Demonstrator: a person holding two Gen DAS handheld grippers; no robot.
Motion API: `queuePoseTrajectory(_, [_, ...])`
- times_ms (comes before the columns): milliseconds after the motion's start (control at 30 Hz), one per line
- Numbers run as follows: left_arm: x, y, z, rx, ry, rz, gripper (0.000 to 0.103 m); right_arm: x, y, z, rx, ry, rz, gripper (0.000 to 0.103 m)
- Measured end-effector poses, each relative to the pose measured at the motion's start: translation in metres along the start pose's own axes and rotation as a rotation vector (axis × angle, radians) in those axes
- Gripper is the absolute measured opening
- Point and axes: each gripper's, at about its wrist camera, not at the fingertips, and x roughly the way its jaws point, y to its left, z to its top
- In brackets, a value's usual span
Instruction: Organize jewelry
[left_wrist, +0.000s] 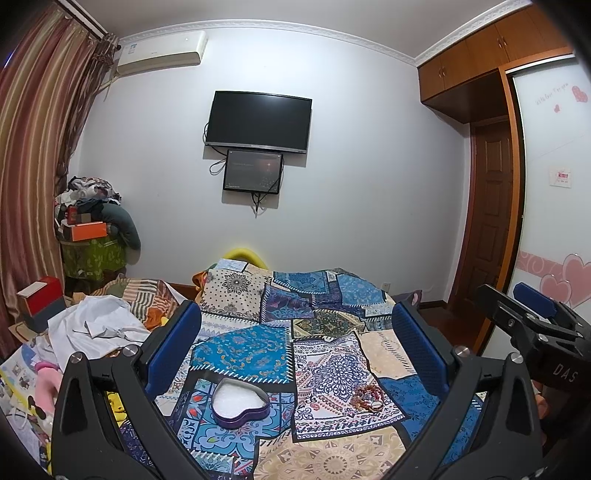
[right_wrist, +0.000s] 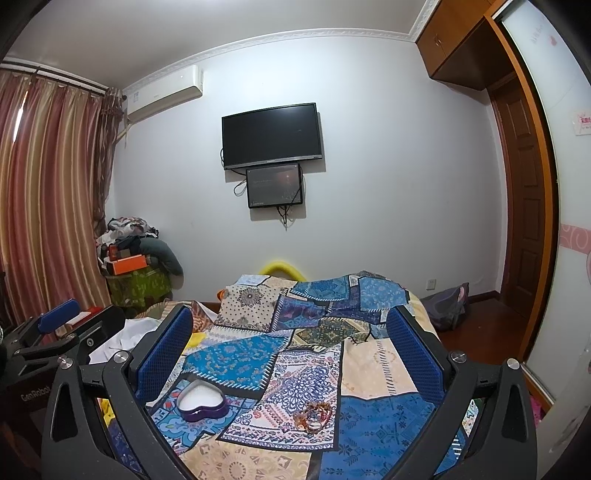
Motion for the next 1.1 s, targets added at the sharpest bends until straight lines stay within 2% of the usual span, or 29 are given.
queuePoseTrajectory(400, [0.005, -0.002, 0.001, 0.006, 0.019, 0.002, 0.103, 0.005, -0.006, -0.003, 0.005, 0.012, -0.006, 0.103])
queuePoseTrajectory(700, [0.030, -0.004, -0.005, 0.011, 0.072, 0.007, 0.103, 0.017, -0.015, -0.011, 0.010, 0.044, -0.028, 0.103])
queuePoseTrajectory(900, [0.066, -0.007, -0.021, 0.053, 0.182, -0.008, 0.103, 0.032, -0.036, -0.026, 0.004, 0.111, -0.083, 0.103])
queuePoseTrajectory(1100, [0.113, -0.020, -0.059, 0.124, 0.362, -0.042, 0.103, 0.058, -0.068, -0.050, -0.009, 0.240, -0.155, 0.103])
